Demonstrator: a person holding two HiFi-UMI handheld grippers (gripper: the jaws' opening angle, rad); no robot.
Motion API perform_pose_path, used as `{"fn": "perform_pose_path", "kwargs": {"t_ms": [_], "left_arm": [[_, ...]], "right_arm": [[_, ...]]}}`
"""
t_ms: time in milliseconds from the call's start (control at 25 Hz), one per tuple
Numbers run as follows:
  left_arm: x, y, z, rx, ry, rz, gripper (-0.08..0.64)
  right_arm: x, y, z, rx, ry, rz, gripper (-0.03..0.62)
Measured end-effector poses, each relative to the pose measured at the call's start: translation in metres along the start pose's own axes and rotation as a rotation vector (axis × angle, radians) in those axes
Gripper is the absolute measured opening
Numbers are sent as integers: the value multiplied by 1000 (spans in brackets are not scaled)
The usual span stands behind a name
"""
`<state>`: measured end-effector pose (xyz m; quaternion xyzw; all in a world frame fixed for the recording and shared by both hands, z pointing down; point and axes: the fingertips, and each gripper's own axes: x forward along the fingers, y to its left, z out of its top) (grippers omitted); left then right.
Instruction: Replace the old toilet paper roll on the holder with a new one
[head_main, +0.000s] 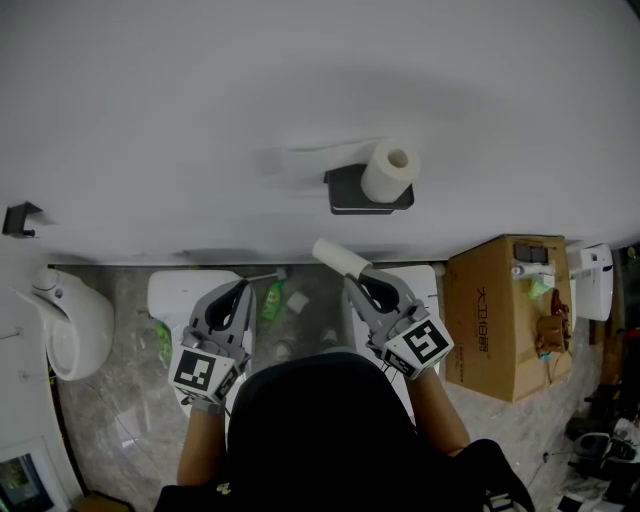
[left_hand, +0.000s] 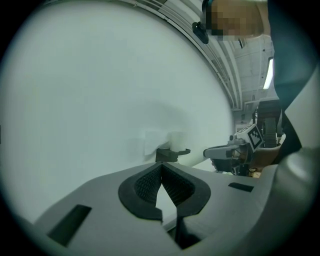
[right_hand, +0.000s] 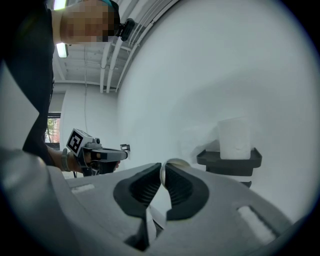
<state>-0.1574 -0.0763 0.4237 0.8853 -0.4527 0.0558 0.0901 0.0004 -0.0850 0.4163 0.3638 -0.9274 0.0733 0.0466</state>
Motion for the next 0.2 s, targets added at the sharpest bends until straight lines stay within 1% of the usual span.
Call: {"fn": "perform_pose_path", "kwargs": {"t_ms": [80, 200], "left_arm": [[1, -2, 0, -30, 14, 5, 14], [3, -5, -3, -41, 26, 1, 14]], "right_arm": [[-2, 0, -1, 0, 2, -2, 20], [-4, -1, -1, 1, 4, -3, 21]]}}
